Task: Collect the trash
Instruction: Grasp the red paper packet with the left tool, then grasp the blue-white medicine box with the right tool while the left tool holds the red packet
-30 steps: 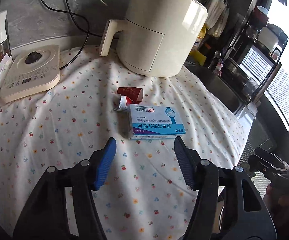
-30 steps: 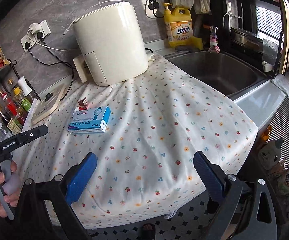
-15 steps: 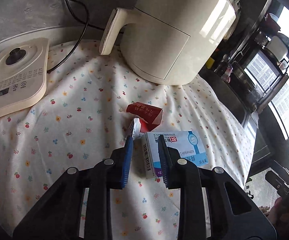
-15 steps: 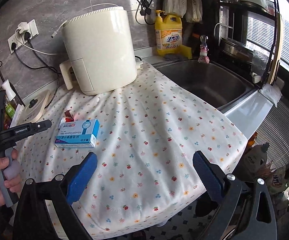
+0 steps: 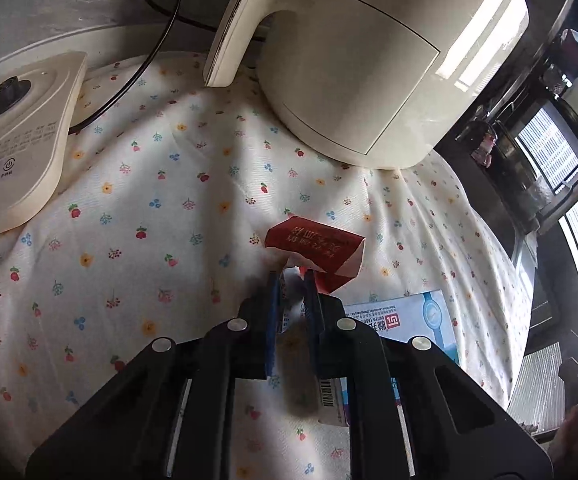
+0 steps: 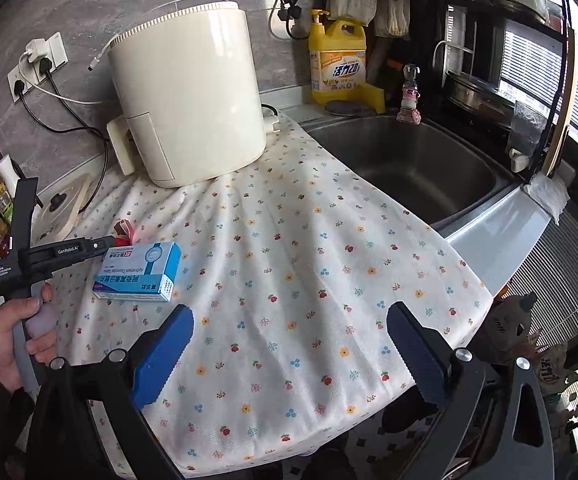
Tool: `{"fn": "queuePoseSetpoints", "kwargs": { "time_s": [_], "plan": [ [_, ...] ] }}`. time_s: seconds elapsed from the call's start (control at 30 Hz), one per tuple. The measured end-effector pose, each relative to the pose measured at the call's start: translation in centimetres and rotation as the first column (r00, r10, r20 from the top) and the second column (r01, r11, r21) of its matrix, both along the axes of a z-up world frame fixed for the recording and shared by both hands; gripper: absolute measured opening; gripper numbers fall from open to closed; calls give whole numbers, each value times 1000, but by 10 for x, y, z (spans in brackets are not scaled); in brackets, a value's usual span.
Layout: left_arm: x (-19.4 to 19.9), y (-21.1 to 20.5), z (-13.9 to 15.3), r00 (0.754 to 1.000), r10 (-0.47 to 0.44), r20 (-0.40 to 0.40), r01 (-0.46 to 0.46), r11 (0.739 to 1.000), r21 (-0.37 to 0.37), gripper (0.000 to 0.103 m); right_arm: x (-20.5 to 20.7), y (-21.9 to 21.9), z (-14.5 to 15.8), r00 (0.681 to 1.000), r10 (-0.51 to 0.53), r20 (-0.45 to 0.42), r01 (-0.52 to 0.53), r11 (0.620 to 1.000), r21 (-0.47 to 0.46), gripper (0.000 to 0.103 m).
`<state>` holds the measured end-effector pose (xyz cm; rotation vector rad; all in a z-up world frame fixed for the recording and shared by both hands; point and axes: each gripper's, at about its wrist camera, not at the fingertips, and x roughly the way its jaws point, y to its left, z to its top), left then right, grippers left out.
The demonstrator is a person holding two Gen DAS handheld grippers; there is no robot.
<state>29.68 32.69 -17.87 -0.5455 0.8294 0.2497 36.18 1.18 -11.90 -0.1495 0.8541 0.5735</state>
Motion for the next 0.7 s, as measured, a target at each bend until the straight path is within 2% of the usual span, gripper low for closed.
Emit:
{"fn": "queuePoseSetpoints", "kwargs": {
  "time_s": [0.07, 0.17, 0.33, 0.5, 0.7],
  "plan": [
    [-6, -3, 8, 1000, 20, 17, -21, 999, 25, 5, 9, 12, -4, 999, 54, -5, -54, 999, 9, 95],
    [-21, -1, 21, 996, 82, 33, -82, 996, 17, 3, 23, 36, -8, 991, 131, -25, -131, 991, 11, 95],
    [-47, 1, 28, 986, 165, 19, -166, 986, 33, 3, 34, 87, -13, 951, 308, -23, -308, 951, 12, 95],
    [-81, 2, 31, 960, 280, 4, -280, 959, 38, 3, 36, 133, -23, 871, 488, -66, -487, 873, 23, 95],
    [-121, 3, 35, 903, 430, -17, -429, 902, 51, 3, 32, 177, -28, 769, 633, -92, -631, 774, 55, 95]
  ]
}}
